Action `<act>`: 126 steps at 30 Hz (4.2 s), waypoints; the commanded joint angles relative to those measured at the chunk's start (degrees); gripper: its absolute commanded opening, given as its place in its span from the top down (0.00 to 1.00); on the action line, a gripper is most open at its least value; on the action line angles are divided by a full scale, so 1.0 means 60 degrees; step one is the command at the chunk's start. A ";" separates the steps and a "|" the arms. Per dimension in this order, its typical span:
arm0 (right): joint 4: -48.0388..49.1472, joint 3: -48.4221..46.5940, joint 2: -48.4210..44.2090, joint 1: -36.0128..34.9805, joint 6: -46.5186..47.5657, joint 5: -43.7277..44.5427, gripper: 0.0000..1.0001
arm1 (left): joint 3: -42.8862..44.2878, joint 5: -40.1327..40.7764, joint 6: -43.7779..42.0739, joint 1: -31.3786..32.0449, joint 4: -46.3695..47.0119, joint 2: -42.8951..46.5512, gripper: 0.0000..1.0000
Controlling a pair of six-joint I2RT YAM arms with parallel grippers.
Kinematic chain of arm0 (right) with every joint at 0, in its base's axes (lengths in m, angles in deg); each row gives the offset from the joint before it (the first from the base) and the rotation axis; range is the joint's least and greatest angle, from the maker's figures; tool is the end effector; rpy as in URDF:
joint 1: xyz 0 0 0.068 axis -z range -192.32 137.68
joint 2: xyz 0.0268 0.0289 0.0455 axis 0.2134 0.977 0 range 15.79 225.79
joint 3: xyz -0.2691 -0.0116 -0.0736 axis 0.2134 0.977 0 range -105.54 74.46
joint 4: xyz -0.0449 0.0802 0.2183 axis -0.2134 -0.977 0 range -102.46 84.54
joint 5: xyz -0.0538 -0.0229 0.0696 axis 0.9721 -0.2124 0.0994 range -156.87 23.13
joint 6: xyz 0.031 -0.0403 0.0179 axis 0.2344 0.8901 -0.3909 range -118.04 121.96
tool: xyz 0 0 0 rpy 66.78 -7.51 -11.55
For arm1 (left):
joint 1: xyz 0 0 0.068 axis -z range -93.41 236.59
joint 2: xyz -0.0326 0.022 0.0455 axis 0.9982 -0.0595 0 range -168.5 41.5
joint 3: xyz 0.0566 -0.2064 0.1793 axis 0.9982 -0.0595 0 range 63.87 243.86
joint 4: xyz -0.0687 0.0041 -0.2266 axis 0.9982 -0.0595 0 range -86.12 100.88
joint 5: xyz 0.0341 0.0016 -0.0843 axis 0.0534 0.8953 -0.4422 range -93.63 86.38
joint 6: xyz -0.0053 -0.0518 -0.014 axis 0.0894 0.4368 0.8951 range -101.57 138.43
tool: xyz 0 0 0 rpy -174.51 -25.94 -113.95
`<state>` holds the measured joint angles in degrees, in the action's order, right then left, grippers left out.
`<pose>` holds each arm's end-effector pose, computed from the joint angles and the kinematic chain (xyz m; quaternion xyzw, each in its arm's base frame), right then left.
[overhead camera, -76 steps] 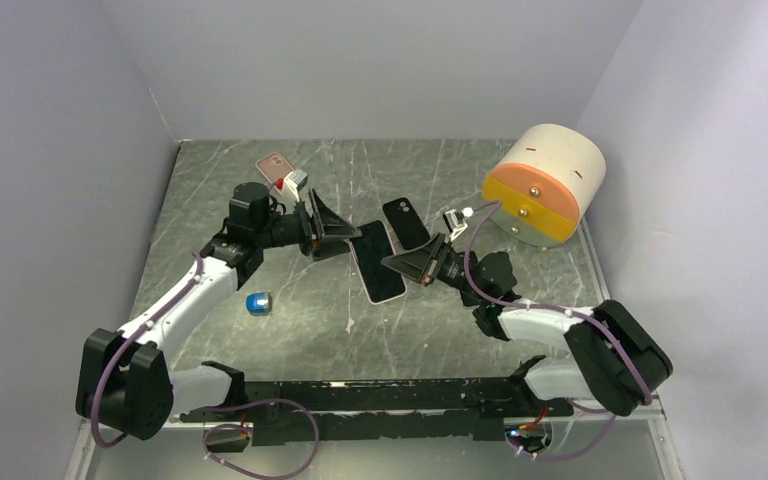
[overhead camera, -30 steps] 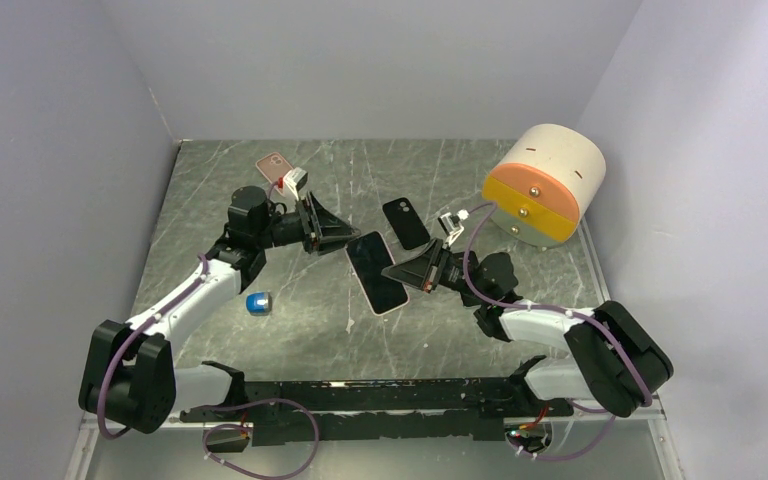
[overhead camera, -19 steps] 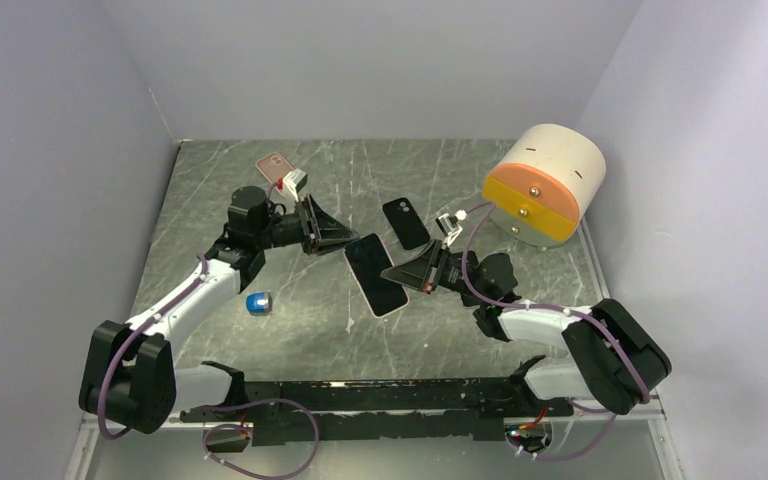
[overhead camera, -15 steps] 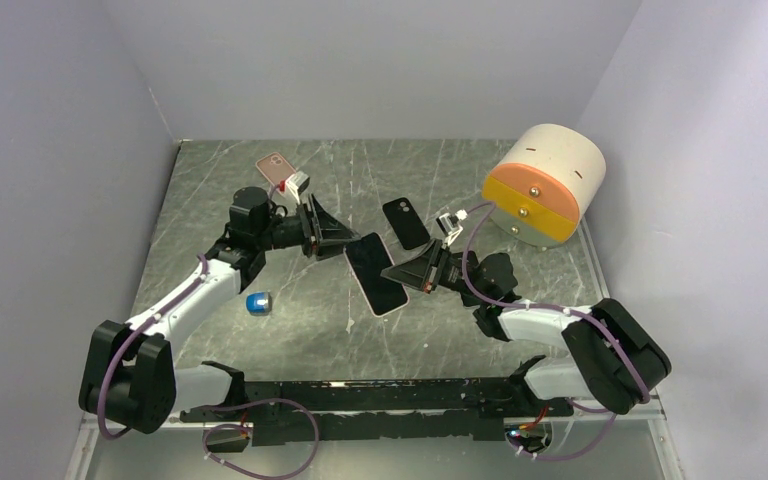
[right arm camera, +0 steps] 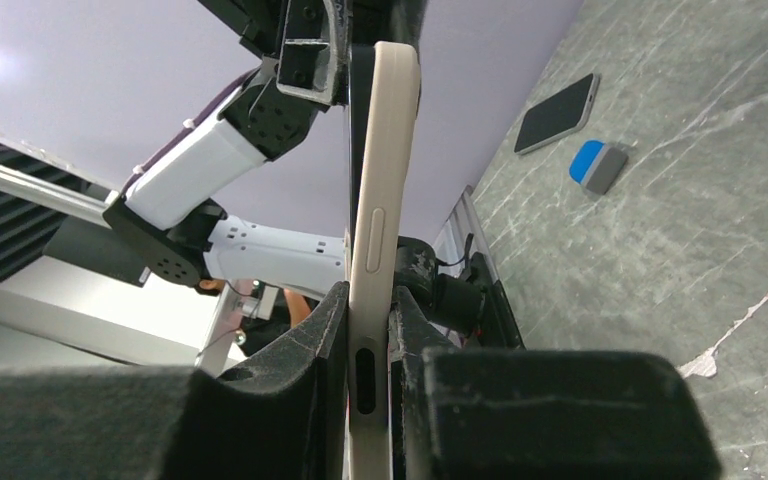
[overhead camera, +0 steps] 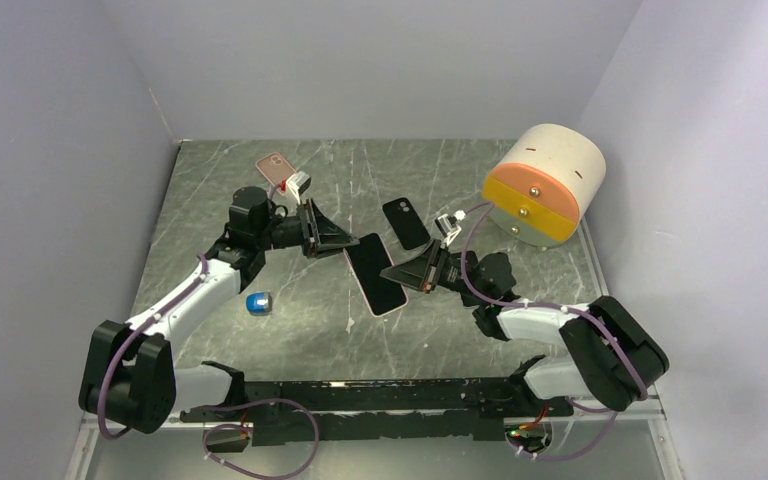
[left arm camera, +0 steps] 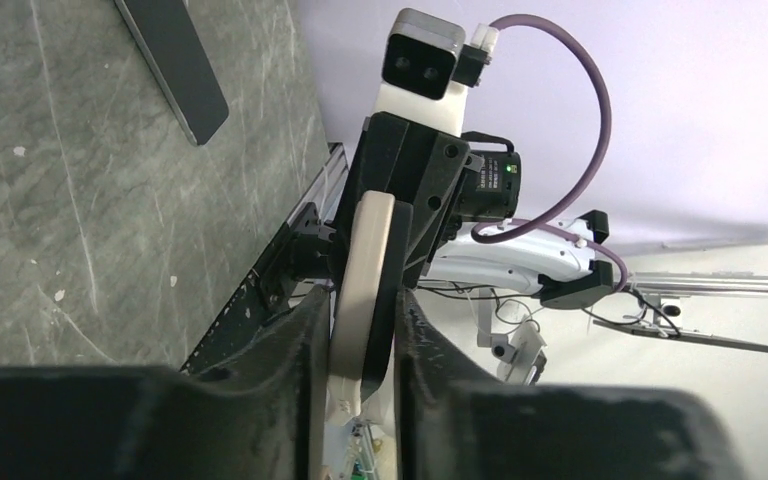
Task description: Put the phone into the phone case
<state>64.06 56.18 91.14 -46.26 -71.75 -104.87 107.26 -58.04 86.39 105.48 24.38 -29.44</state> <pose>0.1706 0.1413 0.2466 -0.0372 0.6432 0.7153 0.2705 0.2224 -0.1068 0.2985 -0.0352 0.7546 -0.6379 0.1497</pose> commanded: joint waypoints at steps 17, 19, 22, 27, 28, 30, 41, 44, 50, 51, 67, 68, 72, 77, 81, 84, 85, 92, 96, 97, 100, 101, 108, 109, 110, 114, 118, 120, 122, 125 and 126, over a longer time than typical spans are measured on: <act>0.0236 -0.0567 -0.0320 0.0016 0.0212 0.0185 1.00 | 0.0926 0.0300 -0.1819 0.0046 -0.2096 0.0244 0.77; 0.0334 -0.0518 -0.0388 0.0016 0.0194 0.0276 1.00 | 0.0824 0.0301 -0.1595 0.0044 -0.1872 0.0313 0.55; 0.0196 -0.0470 -0.0640 0.0016 0.0335 0.0518 1.00 | 0.0709 0.0270 -0.1340 0.0044 -0.1626 0.0387 0.41; -0.0678 -0.0512 -0.1422 0.0016 0.0903 0.1423 1.00 | 0.0028 -0.0003 -0.0238 0.0050 0.0208 0.0334 0.33; -0.0754 -0.0523 -0.1546 0.0016 0.0980 0.1623 1.00 | -0.0133 -0.0109 0.0066 0.0045 0.0724 0.0250 0.32; -0.0954 -0.0617 -0.1723 0.0016 0.1139 0.1865 1.00 | -0.0385 -0.0232 0.0541 0.0058 0.1547 0.0061 0.32; -0.1520 -0.1004 -0.1851 0.0001 0.1490 0.2114 1.00 | -0.0135 -0.0193 0.0492 0.0371 0.1767 -0.0316 0.34; -0.1547 -0.1023 -0.1838 -0.0018 0.1507 0.2213 1.00 | -0.0134 -0.0151 0.0652 0.0545 0.2100 -0.0556 0.36; -0.1713 -0.1010 -0.1763 -0.0163 0.1640 0.2334 1.00 | -0.0031 -0.0089 0.0934 0.0874 0.2747 -0.1051 0.52; -0.1777 -0.0998 -0.1792 -0.0171 0.1680 0.2334 1.00 | -0.0026 -0.0089 0.0935 0.0891 0.2794 -0.1075 0.59; -0.3812 -0.1090 -0.2785 -0.0152 0.2642 0.1866 0.71 | 0.0218 -0.1191 -0.0861 0.0905 0.2197 -0.0911 0.97; -0.3903 -0.1163 -0.2769 -0.0159 0.2646 0.1807 0.68 | 0.0223 -0.1327 -0.0935 0.0908 0.2221 -0.0907 0.97; -0.3857 -0.1469 -0.2474 -0.0119 0.2494 0.1406 0.61 | 0.0284 -0.1718 -0.1423 0.0984 0.2015 -0.0804 0.97; -0.3629 -0.1653 -0.2238 0.0058 0.2207 0.1284 0.56 | 0.0690 -0.1522 -0.3209 0.1350 0.0006 -0.0383 0.97; -0.3486 -0.1769 -0.2173 0.0382 0.2025 0.1075 0.55 | 0.0936 -0.1562 -0.4211 0.1575 -0.1073 -0.0218 0.97; -0.3442 -0.1839 -0.2216 0.0557 0.1975 0.0960 0.60 | 0.0853 -0.1664 -0.4255 0.1582 -0.1082 -0.0213 0.97; -0.3460 -0.1856 -0.2217 0.0596 0.1962 0.0903 0.61 | 0.0820 -0.1681 -0.4209 0.1582 -0.1023 -0.0218 0.97; -0.3588 -0.1690 -0.2436 0.0751 0.1953 0.0937 0.64 | 0.0786 -0.1636 -0.4118 0.1582 -0.0951 -0.0273 0.97; -0.3980 -0.1694 -0.2581 0.0759 0.2180 0.0999 0.78 | 0.0941 -0.1356 -0.4478 0.1582 -0.1664 -0.0315 0.97; -0.4194 -0.1723 -0.2627 0.0757 0.2259 0.1032 0.82 | 0.0987 -0.1271 -0.4577 0.1582 -0.1874 -0.0344 0.97; -0.4671 -0.1837 -0.2788 0.0754 0.2504 0.1135 1.00 | 0.1128 -0.1017 -0.4792 0.1582 -0.2405 -0.0478 0.97; -0.4837 -0.1886 -0.2832 0.0762 0.2572 0.1188 1.00 | 0.1212 -0.0928 -0.4889 0.1582 -0.2719 -0.0533 0.98; -0.6067 -0.2333 -0.2985 0.0760 0.2876 0.1412 0.86 | 0.1363 -0.0555 -0.4967 0.1579 -0.3053 -0.0487 0.97; -0.6187 -0.2359 -0.3014 0.0763 0.2909 0.1404 0.77 | 0.1358 -0.0588 -0.4894 0.1582 -0.2954 -0.0451 0.97; -0.6224 -0.2345 -0.3045 0.0759 0.2941 0.1377 0.70 | 0.1334 -0.0618 -0.4744 0.1582 -0.2750 -0.0396 0.97; -0.5987 -0.2192 -0.3035 0.0762 0.2850 0.0998 0.52 | 0.0860 -0.0734 -0.3739 0.1582 -0.1115 -0.0090 0.97; -0.5576 -0.1904 -0.2872 0.0760 0.2609 0.0623 0.43 | 0.0601 -0.0647 -0.2939 0.1582 0.0090 0.0059 0.97; -0.5363 -0.1756 -0.2764 0.0749 0.2513 0.0425 0.39 | 0.0611 -0.0674 -0.2800 0.1582 0.0341 0.0067 0.97; -0.5212 -0.1669 -0.2610 0.0760 0.2440 0.0196 0.38 | 0.0663 -0.0687 -0.2766 0.1582 0.0387 0.0086 0.97; -0.4878 -0.1495 -0.2525 0.0756 0.2314 0.0025 0.40 | 0.0753 -0.0649 -0.2888 0.1582 0.0196 0.0148 0.98; -0.4890 -0.1474 -0.2524 0.0755 0.2325 0.0014 0.42 | 0.0782 -0.0613 -0.2945 0.1582 0.0096 0.0163 0.97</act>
<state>29.44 46.32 75.64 -41.82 -56.67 -102.13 110.26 -61.03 67.46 115.15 20.40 -31.34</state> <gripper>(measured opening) 0.608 0.140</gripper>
